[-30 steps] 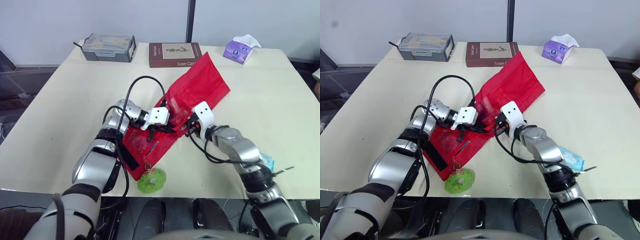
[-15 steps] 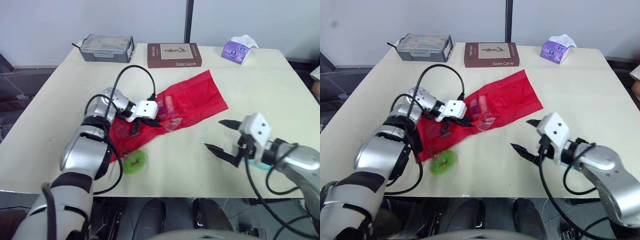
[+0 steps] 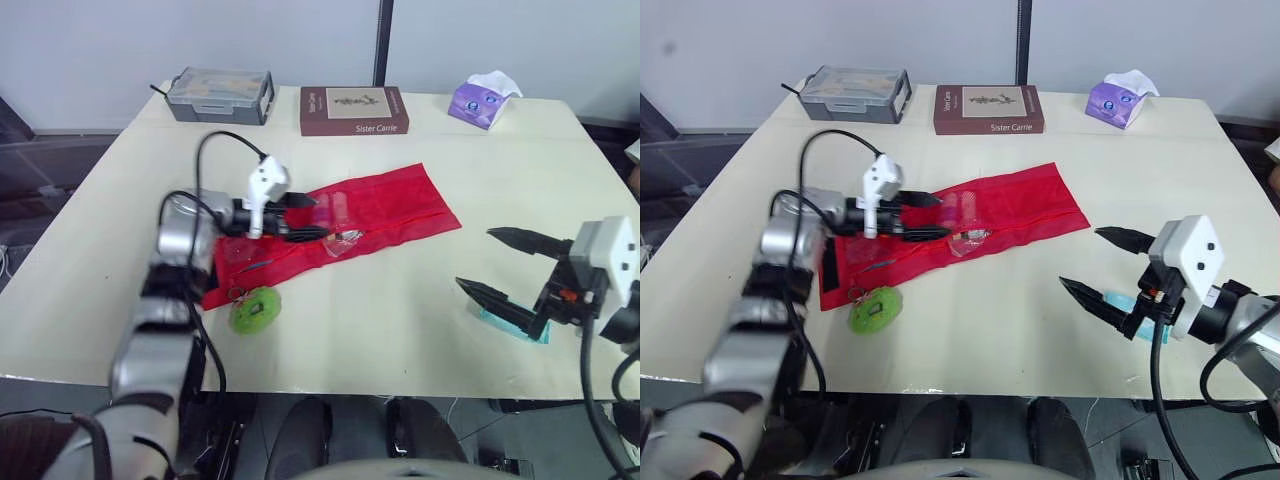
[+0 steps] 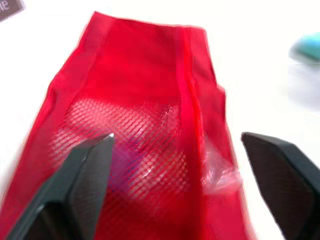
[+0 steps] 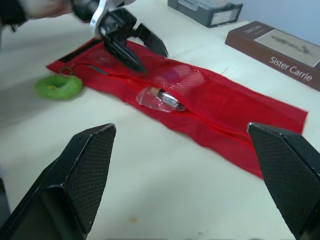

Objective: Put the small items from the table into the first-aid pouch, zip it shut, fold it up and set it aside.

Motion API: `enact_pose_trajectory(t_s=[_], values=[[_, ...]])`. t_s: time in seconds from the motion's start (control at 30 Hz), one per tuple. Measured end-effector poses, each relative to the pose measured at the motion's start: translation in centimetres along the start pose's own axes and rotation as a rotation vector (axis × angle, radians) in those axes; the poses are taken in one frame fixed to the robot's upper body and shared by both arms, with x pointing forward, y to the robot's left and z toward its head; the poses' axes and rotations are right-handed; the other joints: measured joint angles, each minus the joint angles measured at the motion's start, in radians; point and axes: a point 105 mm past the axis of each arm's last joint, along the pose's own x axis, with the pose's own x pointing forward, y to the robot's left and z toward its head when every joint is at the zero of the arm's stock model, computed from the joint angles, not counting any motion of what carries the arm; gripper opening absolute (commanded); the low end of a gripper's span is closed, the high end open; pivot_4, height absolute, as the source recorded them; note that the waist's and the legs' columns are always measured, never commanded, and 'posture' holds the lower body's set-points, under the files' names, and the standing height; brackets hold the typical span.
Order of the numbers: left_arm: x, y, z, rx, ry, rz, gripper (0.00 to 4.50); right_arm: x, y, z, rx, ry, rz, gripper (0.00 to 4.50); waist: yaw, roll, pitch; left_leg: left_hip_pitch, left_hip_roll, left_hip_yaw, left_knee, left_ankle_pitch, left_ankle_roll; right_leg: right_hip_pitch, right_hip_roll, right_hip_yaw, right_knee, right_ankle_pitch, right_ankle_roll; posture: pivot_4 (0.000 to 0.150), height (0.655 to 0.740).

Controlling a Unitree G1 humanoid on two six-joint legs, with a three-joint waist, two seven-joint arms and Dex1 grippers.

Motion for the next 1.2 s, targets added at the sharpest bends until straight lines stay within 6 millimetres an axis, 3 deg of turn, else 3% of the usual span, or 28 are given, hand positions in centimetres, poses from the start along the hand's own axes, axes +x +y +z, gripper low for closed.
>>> enact_pose_trajectory(t_s=[0.07,0.2,0.27,0.4,0.47,0.63,0.7,0.73,0.87,1.03,1.2], values=[[1.8,-1.7,0.6,0.015,0.08,0.085,4.42,-0.2,-0.1,0.3,-0.023,0.004,0.001,4.5,0.005,-0.001,0.0,0.0,-0.004,-0.001,0.001,0.0,0.0,0.001,0.003,0.003,0.0,-0.002,0.003,0.15,0.74],[2.8,-1.4,1.6,0.094,0.133,0.228,4.42,-0.4,-0.5,0.2,-0.023,0.017,-0.007,4.5,-0.005,0.0,0.0,0.002,-0.004,-0.002,0.001,0.0,0.0,0.001,0.005,0.004,0.0,-0.002,0.003,0.15,0.74],[4.5,-0.5,0.9,0.157,0.229,0.348,4.42,-0.6,-0.8,0.3,-0.032,0.026,-0.015,4.5,-0.007,0.001,-0.001,0.002,-0.005,-0.002,0.0,0.0,0.0,0.001,0.005,0.004,0.0,-0.002,0.003,0.15,0.74],[6.3,-0.6,-0.9,0.204,0.321,0.378,4.42,-0.6,-0.9,0.4,-0.036,0.028,-0.028,4.5,-0.002,0.001,0.0,0.0,-0.005,-0.002,0.0,0.0,0.0,0.001,0.005,0.005,-0.002,-0.001,0.001,0.15,0.74],[6.8,-0.5,-0.7,0.241,0.322,0.392,3.62,-0.7,-1.0,0.4,-0.034,0.031,-0.035,4.5,-0.001,0.001,0.0,0.0,-0.005,-0.003,0.0,0.0,0.0,0.001,0.005,0.005,-0.001,-0.001,0.001,0.15,0.74],[7.9,-0.6,-0.5,0.342,0.295,0.368,1.07,-0.7,-0.7,0.3,-0.025,0.03,-0.047,4.5,-0.001,0.001,-0.001,0.001,-0.005,-0.002,0.0,0.0,0.0,0.001,0.005,0.005,-0.001,-0.001,0.001,0.15,0.74],[7.6,-0.4,-0.4,0.423,0.272,0.32,0.09,-0.8,-0.8,0.3,-0.024,0.027,-0.054,4.5,-0.001,0.001,-0.001,0.001,-0.005,-0.002,0.0,0.0,0.0,0.001,0.005,0.005,-0.001,-0.001,0.0,0.15,0.74],[7.4,-0.3,-0.4,0.459,0.269,0.291,0.01,-0.8,-0.8,0.3,-0.023,0.028,-0.057,4.5,-0.001,0.002,-0.001,0.001,-0.005,-0.002,0.0,0.0,0.0,0.001,0.005,0.005,-0.001,-0.001,0.0,0.15,0.74],[6.8,-0.5,-0.9,0.598,0.251,0.143,0.01,-0.9,-0.8,0.2,-0.02,0.03,-0.067,4.5,-0.002,0.002,-0.001,0.001,-0.005,-0.001,0.0,0.0,0.0,0.001,0.004,0.006,-0.001,-0.002,-0.001,0.15,0.74],[3.4,-2.6,-2.2,0.789,0.172,-0.266,0.01,-1.3,-0.5,-0.4,-0.006,0.061,-0.049,4.5,-0.002,0.002,-0.001,0.001,-0.004,0.001,-0.001,0.0,0.0,0.001,0.004,0.005,-0.001,-0.003,-0.003,0.15,0.74],[0.0,-2.5,-3.4,0.813,0.188,-0.441,0.01,-1.6,0.1,-0.9,0.024,0.083,-0.019,4.5,-0.004,0.002,-0.001,0.001,-0.004,0.004,0.0,0.0,0.0,0.001,0.004,0.006,-0.001,-0.003,-0.003,0.15,0.74]])
